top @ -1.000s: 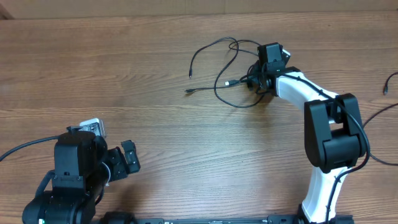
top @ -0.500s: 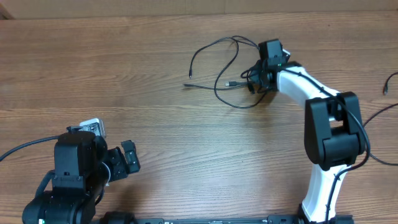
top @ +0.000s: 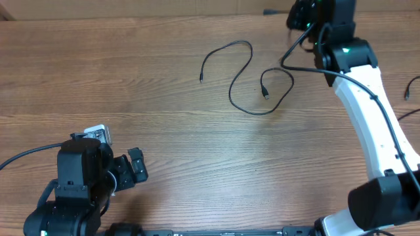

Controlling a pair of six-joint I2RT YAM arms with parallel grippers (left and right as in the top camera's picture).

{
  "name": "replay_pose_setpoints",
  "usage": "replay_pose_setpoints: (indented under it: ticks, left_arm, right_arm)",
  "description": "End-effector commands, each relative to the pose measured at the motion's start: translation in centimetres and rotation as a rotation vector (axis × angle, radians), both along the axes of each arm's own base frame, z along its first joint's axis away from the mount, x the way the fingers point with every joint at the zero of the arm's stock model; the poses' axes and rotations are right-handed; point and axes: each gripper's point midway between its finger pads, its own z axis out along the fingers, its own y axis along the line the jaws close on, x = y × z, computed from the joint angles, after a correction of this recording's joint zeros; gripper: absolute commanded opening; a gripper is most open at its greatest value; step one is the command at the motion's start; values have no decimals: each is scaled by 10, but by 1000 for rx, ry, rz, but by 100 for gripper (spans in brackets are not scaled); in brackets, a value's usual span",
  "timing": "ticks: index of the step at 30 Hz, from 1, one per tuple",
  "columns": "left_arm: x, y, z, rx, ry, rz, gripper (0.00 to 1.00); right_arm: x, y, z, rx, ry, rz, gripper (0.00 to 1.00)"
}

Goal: Untangle cables
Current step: 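Carry the grasped black cable to the table's right edge and release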

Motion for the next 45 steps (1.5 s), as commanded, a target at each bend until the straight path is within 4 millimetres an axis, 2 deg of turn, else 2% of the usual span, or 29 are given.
replay_pose_setpoints:
  ticks: [1,4,7,13,15,17,19,21,23,24,26,28,31,33,34,37,41,45]
  left_arm:
    - [1,3,4,-3,-11,30,100]
    - [1,3,4,-3,-11,30,100]
    - [1,3,4,-3,-11,30,100]
    - [1,3,4,-3,-11,30,99]
    - [1,3,4,-3,-11,30,100]
    - [1,3,4,-3,-11,30,100]
    - [1,3,4,-3,-11,30,100]
    - [1,3,4,-3,-11,30,100]
    - [1,3,4,-3,-11,30,99]
    - [1,3,4,-3,-11,30,99]
    - [1,3,4,-3,-11,30,100]
    - [1,3,4,-3,-11,30,99]
    - [1,3,4,-3,-11,30,99]
    - [1,3,4,-3,-11,30,99]
    - [1,3,4,-3,-11,30,100]
    - [1,3,4,-3,-11,30,100]
    - [1,3,4,-3,-11,30,100]
    - [1,3,4,-3,-11,30,100]
  right_arm:
    - [5,-29,21,-203,-75,-104,4]
    - [12,-49,35,-318,-127,-164,4]
    - [21,-72,38,-390,-150,-197,4]
    - [49,-168,19,-390,-194,-340,4]
    - [58,-193,8,-382,-209,-340,4]
    - [66,-221,-10,-376,-212,-347,4]
    - [70,-255,-38,-323,-190,-408,4]
    - [71,-286,-87,-203,-121,-467,4]
    - [68,-299,-131,-125,-33,-484,4]
    - [66,-303,-168,-64,50,-481,4]
    - [62,-304,-198,-48,122,-476,6]
    - [57,-305,-215,-48,176,-486,11]
    - [48,-303,-230,-42,246,-488,44]
    - [43,-302,-234,-35,278,-489,85]
    - [39,-300,-236,-25,306,-490,100]
    - [23,-294,-238,45,383,-525,100]
    - [0,-284,-228,175,448,-594,100]
    - [-34,-270,-218,307,536,-690,100]
